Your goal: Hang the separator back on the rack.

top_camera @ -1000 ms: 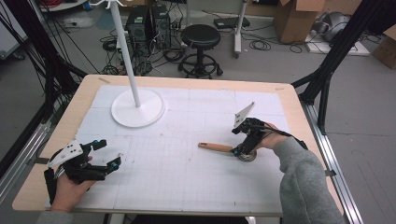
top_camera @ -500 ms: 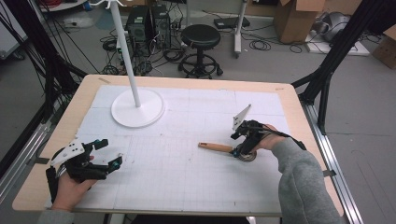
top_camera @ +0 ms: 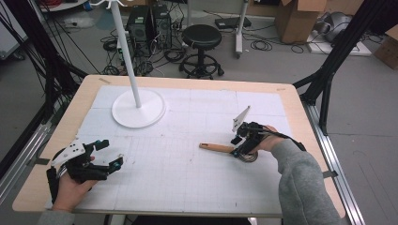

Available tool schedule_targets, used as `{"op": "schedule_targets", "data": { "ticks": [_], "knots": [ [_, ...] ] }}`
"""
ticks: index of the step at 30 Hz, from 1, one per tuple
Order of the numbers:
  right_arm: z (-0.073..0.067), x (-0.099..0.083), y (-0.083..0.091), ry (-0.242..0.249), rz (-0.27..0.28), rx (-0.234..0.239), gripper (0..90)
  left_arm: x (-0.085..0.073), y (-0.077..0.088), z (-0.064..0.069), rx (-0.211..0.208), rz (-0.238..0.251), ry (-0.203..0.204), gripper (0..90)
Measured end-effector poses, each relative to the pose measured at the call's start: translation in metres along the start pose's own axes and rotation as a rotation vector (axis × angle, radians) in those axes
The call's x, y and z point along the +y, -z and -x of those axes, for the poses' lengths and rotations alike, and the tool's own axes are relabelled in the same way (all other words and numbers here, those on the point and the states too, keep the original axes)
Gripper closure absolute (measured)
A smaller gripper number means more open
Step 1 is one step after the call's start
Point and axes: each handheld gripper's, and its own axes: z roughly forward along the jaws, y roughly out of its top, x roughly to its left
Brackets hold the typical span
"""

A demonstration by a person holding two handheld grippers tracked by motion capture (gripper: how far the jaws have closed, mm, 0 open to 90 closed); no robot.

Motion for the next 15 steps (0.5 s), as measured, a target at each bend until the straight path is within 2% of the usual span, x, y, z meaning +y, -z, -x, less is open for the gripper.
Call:
{"op": "schedule_targets", "data": {
  "ticks": [15],
  "knots": [
    [0.0018, 0.0000, -0.0058, -0.005, -0.021, 0.016, 52.2, -0.0001, -0.0005, 0.0001, 0.000, -0.003, 0.004, 3.8]
  ]
}}
